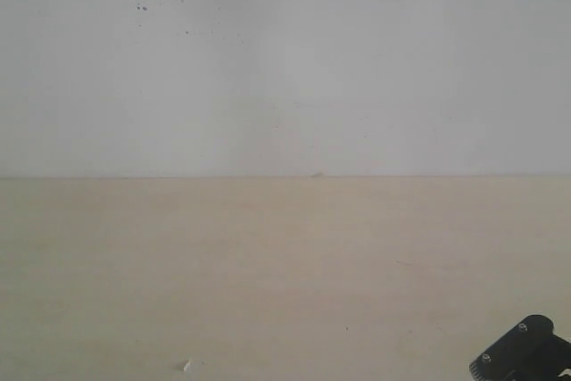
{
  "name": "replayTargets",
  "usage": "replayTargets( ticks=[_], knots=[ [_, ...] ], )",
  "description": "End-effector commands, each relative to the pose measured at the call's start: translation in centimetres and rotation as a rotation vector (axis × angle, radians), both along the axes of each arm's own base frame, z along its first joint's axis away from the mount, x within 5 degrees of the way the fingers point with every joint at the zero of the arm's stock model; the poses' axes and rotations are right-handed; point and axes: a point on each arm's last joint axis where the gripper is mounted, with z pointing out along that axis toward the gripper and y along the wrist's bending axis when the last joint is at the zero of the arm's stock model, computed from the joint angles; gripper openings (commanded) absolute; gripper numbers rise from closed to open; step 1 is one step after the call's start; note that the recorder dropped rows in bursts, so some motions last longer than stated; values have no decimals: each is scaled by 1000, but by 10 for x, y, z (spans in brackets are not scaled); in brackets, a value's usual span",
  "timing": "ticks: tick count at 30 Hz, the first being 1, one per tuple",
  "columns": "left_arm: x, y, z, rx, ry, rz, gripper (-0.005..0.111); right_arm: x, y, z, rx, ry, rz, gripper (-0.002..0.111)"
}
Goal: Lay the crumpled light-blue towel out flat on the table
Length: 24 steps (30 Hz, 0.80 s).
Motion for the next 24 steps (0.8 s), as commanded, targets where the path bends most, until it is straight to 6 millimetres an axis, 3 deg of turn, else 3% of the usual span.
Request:
replayTargets(
  ticks=[1, 3, 10, 15, 20, 24],
  knots=[
    [1, -1, -1, -8, 6, -1, 4, -2, 0, -3, 20, 32, 18, 38],
    [1, -1, -1, -8, 6, -1, 4, -5, 1, -9, 22, 66, 30, 32],
    [1, -1, -1, -8, 6, -1, 4, -6, 6, -34, 25, 193, 15, 29],
    [1, 0, -1, -3, 4, 3, 4, 5, 10, -29, 43, 154, 1, 0],
    [1, 0, -1, -3, 4, 3, 4, 12, 12, -21, 56, 103, 9, 0],
    [1, 0, -1, -3, 4, 3, 4, 23, 16, 2, 84, -4, 28, 0]
  ],
)
